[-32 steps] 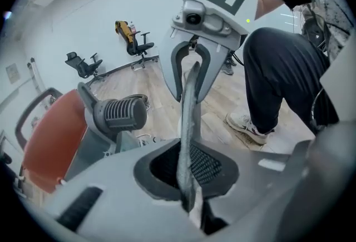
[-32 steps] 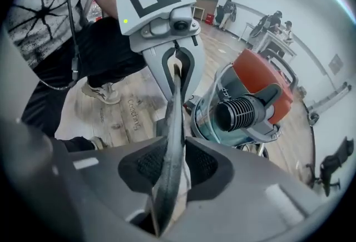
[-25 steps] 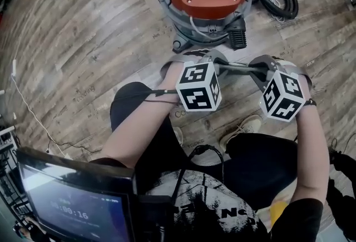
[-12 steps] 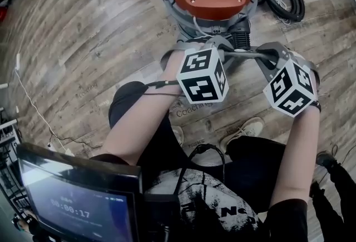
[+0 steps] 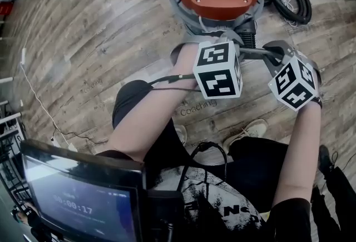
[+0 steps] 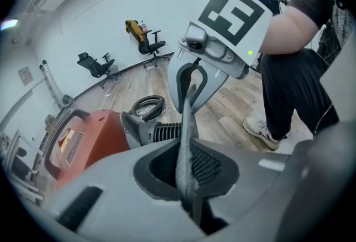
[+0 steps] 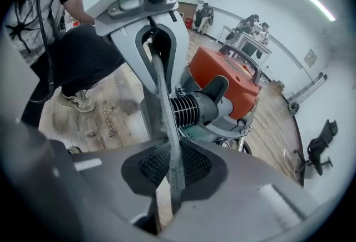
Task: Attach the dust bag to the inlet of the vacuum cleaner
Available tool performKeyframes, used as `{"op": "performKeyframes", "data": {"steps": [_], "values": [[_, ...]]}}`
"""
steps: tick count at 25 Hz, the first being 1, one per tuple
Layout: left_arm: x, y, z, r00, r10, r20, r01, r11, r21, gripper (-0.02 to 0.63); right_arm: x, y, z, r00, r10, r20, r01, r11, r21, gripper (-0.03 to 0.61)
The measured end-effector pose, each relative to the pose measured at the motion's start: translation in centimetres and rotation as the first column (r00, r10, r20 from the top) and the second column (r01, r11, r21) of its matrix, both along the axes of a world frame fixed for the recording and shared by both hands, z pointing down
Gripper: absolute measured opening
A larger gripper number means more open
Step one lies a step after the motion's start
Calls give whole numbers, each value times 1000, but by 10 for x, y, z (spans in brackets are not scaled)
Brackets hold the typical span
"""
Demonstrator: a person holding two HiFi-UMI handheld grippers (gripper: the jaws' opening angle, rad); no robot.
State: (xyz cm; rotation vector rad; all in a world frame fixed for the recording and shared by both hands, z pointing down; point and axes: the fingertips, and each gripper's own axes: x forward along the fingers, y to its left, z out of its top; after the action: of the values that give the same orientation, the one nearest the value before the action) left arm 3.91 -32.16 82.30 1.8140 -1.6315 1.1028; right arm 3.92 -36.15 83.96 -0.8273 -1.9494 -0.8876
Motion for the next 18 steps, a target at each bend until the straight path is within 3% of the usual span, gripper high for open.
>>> {"op": "performKeyframes", "data": {"steps": [13,18], "values": [[-7,16,22,988,-101,-116,106,993,44,28,-11,27,-30,991,-127,49,123,989,79,32],[-6,14,22,988,-108,-110,113,993,42,28,-11,25,-31,992,-109,55,107,993,42,32]]}}
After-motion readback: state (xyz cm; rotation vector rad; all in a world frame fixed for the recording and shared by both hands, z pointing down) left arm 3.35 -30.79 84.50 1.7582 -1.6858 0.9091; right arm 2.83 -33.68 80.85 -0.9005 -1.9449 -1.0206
